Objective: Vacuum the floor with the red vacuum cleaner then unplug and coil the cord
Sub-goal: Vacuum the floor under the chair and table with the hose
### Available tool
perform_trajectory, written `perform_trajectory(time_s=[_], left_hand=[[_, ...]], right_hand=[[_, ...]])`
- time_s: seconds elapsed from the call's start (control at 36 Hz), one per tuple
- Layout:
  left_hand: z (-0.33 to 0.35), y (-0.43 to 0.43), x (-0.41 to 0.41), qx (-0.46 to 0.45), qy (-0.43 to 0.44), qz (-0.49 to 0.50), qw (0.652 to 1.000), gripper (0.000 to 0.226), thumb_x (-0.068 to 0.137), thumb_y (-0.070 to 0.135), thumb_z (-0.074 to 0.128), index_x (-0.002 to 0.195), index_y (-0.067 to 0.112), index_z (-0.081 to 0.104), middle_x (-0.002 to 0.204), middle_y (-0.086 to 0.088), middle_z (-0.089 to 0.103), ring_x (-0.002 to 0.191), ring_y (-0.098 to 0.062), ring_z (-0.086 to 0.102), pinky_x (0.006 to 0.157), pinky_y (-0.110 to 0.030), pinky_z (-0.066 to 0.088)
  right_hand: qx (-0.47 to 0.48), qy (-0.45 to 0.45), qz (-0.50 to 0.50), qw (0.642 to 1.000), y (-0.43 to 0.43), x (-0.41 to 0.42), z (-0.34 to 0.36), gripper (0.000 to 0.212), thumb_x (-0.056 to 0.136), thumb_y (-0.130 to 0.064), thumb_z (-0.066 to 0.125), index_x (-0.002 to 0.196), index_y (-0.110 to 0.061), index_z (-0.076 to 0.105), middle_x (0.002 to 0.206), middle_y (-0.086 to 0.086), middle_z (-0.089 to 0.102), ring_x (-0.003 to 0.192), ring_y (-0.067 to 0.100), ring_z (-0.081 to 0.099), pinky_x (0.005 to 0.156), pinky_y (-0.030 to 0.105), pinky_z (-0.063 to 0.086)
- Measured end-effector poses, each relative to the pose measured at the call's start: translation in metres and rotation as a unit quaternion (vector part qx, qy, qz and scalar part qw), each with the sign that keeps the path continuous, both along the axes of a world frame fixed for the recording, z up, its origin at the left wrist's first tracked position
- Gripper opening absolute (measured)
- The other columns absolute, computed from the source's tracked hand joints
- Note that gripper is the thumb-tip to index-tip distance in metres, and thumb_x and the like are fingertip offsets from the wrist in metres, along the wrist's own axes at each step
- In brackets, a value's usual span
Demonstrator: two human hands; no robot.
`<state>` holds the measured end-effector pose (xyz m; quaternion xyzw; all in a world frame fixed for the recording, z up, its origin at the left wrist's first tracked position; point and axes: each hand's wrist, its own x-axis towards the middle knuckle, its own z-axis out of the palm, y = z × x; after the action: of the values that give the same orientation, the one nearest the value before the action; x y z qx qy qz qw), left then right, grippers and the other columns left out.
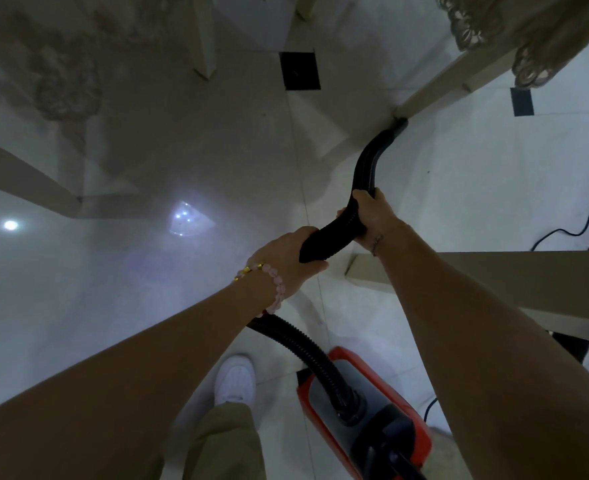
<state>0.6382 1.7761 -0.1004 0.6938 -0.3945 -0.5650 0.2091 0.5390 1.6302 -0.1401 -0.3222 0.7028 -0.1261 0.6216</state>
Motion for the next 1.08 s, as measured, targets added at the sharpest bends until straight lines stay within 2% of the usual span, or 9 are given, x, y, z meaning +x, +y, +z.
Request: perform_trajectory(time_s=[0.11,0.22,0.39,0.47,0.64,0.78,0.89,1.08], left_hand=[[-0.003,0.002,-0.001,0.002,-0.007,-0.002,1.000,0.049,0.090,0.034,0.055,0.136,0.027,0.039,0.124,-0.003,0.058,0.108,-0.019,0.057,0.081,-0.025,0.040],[-0.004,0.007,-0.003,0.002,-0.014,-0.013,1.000,0.049,0.090,0.035,0.055,0.136,0.028,0.040,0.128,-0.001,0.056,0.112,-0.020,0.055,0.093,-0.031,0.044],[-0.004,0.012,-0.010,-0.003,-0.032,-0.031,0.999,0.050,0.089,0.037,0.055,0.136,0.027,0.040,0.129,-0.002,0.056,0.114,-0.021,0.055,0.098,-0.035,0.043],[-0.005,0.013,-0.012,-0.002,-0.035,-0.041,0.999,0.049,0.089,0.038,0.055,0.134,0.028,0.041,0.126,-0.003,0.057,0.112,-0.022,0.056,0.097,-0.038,0.044],[-0.001,0.016,-0.019,-0.006,-0.048,-0.066,0.997,0.050,0.089,0.039,0.054,0.136,0.028,0.040,0.125,-0.003,0.057,0.112,-0.021,0.055,0.096,-0.036,0.044],[0.004,0.015,-0.023,-0.010,-0.055,-0.085,0.995,0.050,0.091,0.039,0.052,0.137,0.025,0.039,0.126,-0.003,0.056,0.113,-0.021,0.054,0.095,-0.035,0.044],[0.006,0.014,-0.024,-0.019,-0.048,-0.082,0.995,0.049,0.090,0.039,0.053,0.136,0.025,0.041,0.123,-0.004,0.058,0.110,-0.021,0.056,0.094,-0.035,0.045],[0.012,0.021,-0.024,-0.024,-0.044,-0.069,0.996,0.049,0.090,0.037,0.054,0.136,0.026,0.040,0.123,-0.004,0.058,0.110,-0.020,0.056,0.091,-0.031,0.044]], right_hand=[[-0.001,0.003,-0.010,1.000,0.003,-0.001,0.001,0.022,0.097,-0.013,0.041,0.118,-0.018,0.039,0.088,0.008,0.048,0.060,0.018,0.054,0.057,0.035,0.050],[0.002,0.001,-0.031,1.000,0.010,-0.006,0.000,0.017,0.097,-0.013,0.040,0.114,-0.017,0.039,0.089,0.008,0.047,0.060,0.018,0.053,0.058,0.033,0.051],[0.013,0.008,-0.034,0.999,0.017,-0.017,0.001,0.035,0.097,-0.015,0.040,0.132,-0.016,0.034,0.095,0.009,0.049,0.064,0.019,0.056,0.057,0.033,0.051],[0.023,0.012,-0.041,0.999,0.020,-0.023,0.002,0.040,0.098,-0.016,0.040,0.137,-0.016,0.033,0.103,0.011,0.049,0.066,0.019,0.057,0.058,0.034,0.051],[0.038,0.017,-0.071,0.997,0.026,-0.035,0.005,0.040,0.096,-0.016,0.042,0.135,-0.016,0.035,0.090,0.009,0.050,0.064,0.020,0.057,0.058,0.035,0.050],[0.036,0.021,-0.081,0.996,0.029,-0.040,0.009,0.037,0.097,-0.016,0.040,0.133,-0.016,0.035,0.089,0.008,0.049,0.061,0.018,0.056,0.050,0.029,0.051],[0.038,0.024,-0.089,0.995,0.028,-0.042,0.011,0.038,0.097,-0.017,0.041,0.135,-0.016,0.035,0.088,0.008,0.049,0.064,0.018,0.057,0.055,0.034,0.048],[0.047,0.014,-0.083,0.995,0.035,-0.042,0.017,0.039,0.097,-0.017,0.042,0.136,-0.016,0.036,0.092,0.009,0.049,0.066,0.018,0.057,0.055,0.033,0.049]])
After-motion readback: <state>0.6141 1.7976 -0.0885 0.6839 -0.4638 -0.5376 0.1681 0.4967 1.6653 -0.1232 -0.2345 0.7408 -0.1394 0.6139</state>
